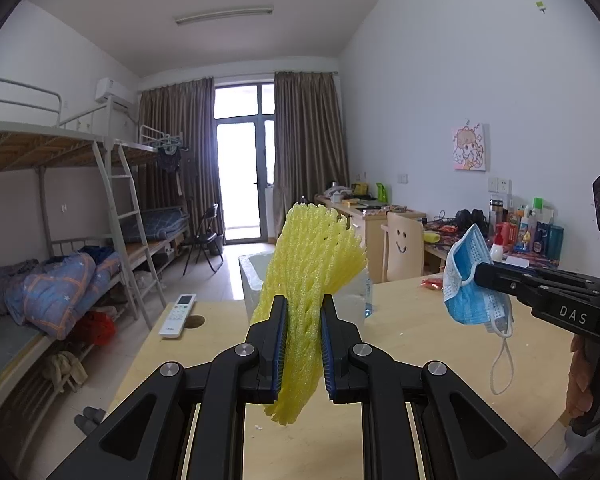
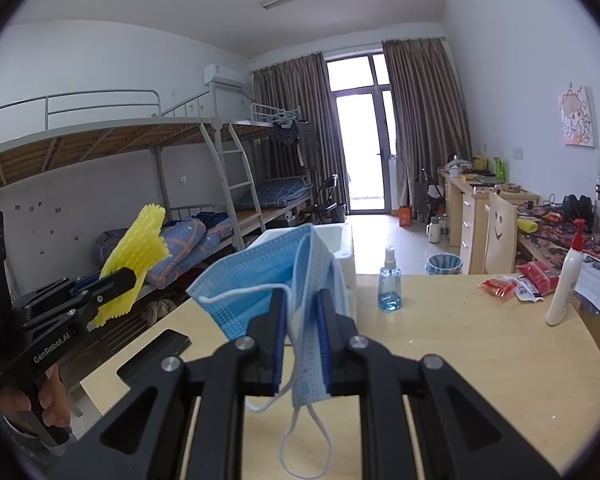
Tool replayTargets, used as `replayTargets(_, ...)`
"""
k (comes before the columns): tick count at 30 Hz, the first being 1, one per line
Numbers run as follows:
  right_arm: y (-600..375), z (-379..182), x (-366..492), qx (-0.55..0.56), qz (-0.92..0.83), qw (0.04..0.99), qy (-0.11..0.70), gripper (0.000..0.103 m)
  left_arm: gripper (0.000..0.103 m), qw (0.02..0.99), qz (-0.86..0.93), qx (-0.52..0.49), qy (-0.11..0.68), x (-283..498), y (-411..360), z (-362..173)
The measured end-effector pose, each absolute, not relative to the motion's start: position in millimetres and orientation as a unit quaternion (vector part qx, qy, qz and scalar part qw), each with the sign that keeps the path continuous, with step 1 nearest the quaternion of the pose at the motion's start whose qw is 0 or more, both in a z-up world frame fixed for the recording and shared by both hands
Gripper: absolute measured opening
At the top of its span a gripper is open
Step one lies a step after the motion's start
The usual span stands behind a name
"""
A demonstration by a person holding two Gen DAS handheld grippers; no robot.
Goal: Organize soft objects
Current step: 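Lift and carry the mesh net and mask above the foam box with both tools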
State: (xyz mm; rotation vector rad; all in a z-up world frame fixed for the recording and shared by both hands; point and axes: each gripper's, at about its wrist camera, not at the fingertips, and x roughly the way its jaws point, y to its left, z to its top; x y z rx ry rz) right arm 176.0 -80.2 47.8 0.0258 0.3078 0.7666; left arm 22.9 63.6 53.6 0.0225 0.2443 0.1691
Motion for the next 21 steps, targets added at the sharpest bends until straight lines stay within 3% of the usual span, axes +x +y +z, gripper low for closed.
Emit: replayTargets(21, -59.7, 60.0, 190.3, -0.007, 0.388, 0.910, 0.148, 0.018, 0.017, 0.989, 0.079, 0.007, 0.128, 56.2, 76.8, 67.8)
